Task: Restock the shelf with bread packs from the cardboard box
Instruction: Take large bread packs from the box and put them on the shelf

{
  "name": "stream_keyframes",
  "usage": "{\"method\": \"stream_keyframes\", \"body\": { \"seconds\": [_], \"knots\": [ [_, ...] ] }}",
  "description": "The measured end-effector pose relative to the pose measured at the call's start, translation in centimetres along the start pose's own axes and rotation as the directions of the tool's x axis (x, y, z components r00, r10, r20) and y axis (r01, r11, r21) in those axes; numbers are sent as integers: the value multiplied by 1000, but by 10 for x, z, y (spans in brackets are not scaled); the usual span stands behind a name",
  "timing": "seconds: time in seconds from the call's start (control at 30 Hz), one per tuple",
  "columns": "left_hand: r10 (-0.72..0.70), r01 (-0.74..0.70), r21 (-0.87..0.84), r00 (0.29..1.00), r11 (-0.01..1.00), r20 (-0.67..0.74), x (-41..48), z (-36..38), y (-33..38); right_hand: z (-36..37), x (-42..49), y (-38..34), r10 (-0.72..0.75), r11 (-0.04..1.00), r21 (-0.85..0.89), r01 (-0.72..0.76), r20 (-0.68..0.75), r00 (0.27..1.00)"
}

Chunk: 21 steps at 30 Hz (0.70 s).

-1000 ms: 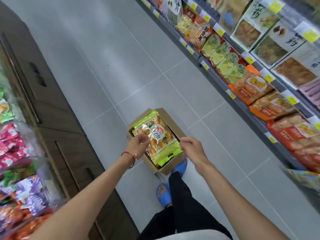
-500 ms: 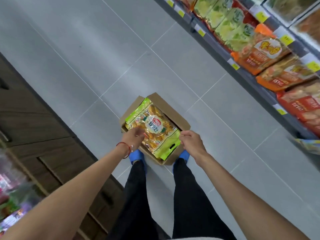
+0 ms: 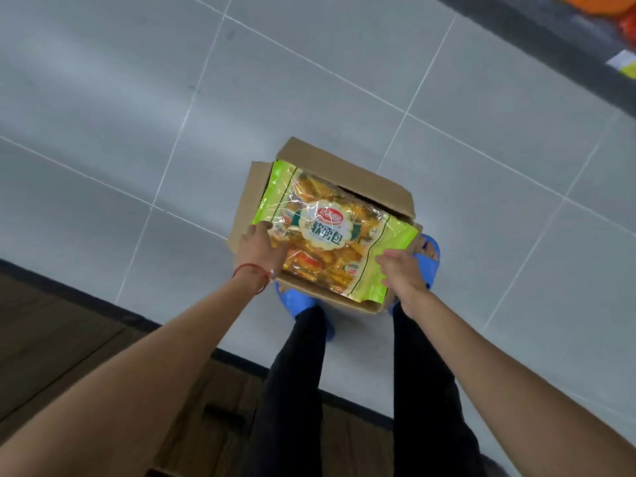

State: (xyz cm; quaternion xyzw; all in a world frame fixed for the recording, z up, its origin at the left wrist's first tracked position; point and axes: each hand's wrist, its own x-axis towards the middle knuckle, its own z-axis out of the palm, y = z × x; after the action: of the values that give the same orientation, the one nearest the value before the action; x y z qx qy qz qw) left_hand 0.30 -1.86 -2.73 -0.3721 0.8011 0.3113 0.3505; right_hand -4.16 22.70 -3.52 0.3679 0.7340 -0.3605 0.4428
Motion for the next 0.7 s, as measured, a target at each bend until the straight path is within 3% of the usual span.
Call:
{"method": "stream_keyframes", "body": {
  "seconds": [0.17, 0.27, 0.37, 0.53, 0.7],
  "knots": [
    [-8, 8, -3, 997, 1000, -83, 68, 15, -11, 35, 47, 15, 39, 999, 2, -39, -138, 990],
    [-29, 24, -115, 999, 993, -45, 97, 25, -11, 44, 75, 23, 40, 999, 17, -37, -225, 973],
    [-80, 83, -239, 997, 967, 20, 114, 37, -10, 48, 95, 23, 59, 997, 55, -51, -155, 986],
    [-94, 104, -228, 994, 968, 58, 131, 54, -13, 53, 105, 18, 59, 979, 195, -63, 26, 998],
    [-87, 103, -320, 994, 942, 66, 128, 58, -10, 57, 103, 30, -8, 961, 277, -12, 69, 998]
  ]
}}
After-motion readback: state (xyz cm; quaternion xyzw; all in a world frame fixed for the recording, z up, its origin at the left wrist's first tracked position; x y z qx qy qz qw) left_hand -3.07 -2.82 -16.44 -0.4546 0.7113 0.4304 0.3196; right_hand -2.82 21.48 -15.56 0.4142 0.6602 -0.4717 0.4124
